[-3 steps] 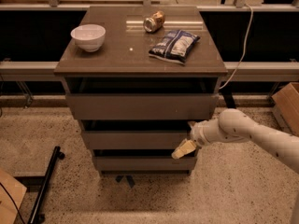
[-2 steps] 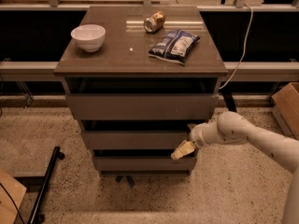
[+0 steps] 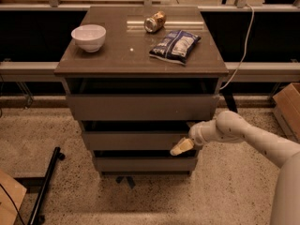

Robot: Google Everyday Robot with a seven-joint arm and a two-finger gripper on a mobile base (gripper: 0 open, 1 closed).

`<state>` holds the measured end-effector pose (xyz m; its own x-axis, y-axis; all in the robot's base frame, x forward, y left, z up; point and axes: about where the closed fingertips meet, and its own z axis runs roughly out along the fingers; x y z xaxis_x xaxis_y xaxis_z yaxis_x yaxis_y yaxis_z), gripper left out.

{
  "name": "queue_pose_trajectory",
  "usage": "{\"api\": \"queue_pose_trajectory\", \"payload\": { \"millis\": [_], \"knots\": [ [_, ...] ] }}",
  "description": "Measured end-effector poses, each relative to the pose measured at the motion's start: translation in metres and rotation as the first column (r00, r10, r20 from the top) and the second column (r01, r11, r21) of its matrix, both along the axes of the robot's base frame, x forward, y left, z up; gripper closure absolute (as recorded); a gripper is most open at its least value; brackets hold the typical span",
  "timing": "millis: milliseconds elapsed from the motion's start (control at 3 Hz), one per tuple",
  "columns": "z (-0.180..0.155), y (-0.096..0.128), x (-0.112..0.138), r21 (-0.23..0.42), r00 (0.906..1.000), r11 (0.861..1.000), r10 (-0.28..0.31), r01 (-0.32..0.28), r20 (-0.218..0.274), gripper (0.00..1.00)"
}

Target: Open middle drawer

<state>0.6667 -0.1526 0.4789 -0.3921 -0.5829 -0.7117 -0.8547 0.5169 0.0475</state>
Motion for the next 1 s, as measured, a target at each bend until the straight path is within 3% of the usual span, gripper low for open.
{"api": "queue_pose_trajectory", "payload": {
  "millis": [667,1000],
  "knots": [
    [-0.025,0.001,0.025,0.076,0.9999,0.997,-0.002,0.003,-0.017,0.0],
    [-0.048,0.003,0.023,0.129,0.9979,0.991,-0.013,0.021,-0.063,0.19]
  ]
}}
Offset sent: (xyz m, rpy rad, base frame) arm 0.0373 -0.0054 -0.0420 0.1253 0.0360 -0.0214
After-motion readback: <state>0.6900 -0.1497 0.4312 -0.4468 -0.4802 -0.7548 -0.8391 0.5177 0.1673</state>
